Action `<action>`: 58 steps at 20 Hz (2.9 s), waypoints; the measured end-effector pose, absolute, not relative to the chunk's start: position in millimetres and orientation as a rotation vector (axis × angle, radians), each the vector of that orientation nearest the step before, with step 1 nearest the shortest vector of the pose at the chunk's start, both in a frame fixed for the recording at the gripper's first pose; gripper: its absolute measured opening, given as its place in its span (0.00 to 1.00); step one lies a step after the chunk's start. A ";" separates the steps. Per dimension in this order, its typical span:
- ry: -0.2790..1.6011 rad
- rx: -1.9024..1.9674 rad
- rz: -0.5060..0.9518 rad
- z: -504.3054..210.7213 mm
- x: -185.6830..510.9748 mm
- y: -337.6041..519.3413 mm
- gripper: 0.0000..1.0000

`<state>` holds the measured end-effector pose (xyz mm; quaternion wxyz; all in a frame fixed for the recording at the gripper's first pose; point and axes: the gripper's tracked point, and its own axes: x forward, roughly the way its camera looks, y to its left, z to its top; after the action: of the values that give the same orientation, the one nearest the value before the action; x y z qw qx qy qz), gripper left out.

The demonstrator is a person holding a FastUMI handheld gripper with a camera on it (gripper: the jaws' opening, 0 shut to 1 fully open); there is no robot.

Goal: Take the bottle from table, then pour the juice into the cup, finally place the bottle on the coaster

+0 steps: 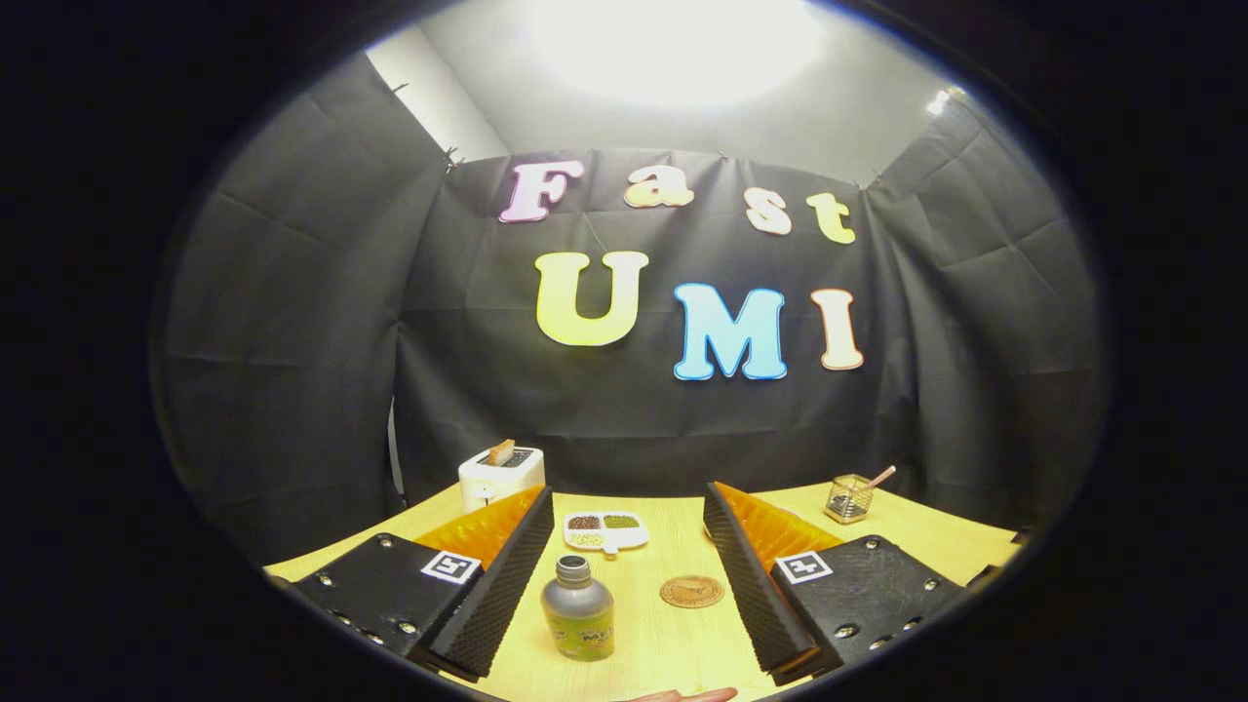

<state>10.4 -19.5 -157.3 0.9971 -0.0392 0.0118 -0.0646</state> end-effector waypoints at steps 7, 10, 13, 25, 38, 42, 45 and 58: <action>0.051 -0.113 -0.093 -217.1 34.5 -4.7 0.95; 0.057 -0.137 -0.085 -236.6 43.6 0.5 0.95; 0.076 -0.126 -0.057 -257.2 53.4 8.6 0.95; 0.117 -0.096 -0.040 -308.3 75.6 10.8 0.95; 0.134 -0.094 -0.052 -311.1 82.4 4.6 0.80; 0.112 -0.109 -0.077 -282.3 88.3 -10.1 0.78; 0.097 -0.082 -0.088 -262.4 95.2 -22.9 0.78; 0.116 0.398 -0.088 -265.0 123.1 -87.3 0.77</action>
<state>123.1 -87.3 -265.0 0.9776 0.1977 0.0577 -0.0437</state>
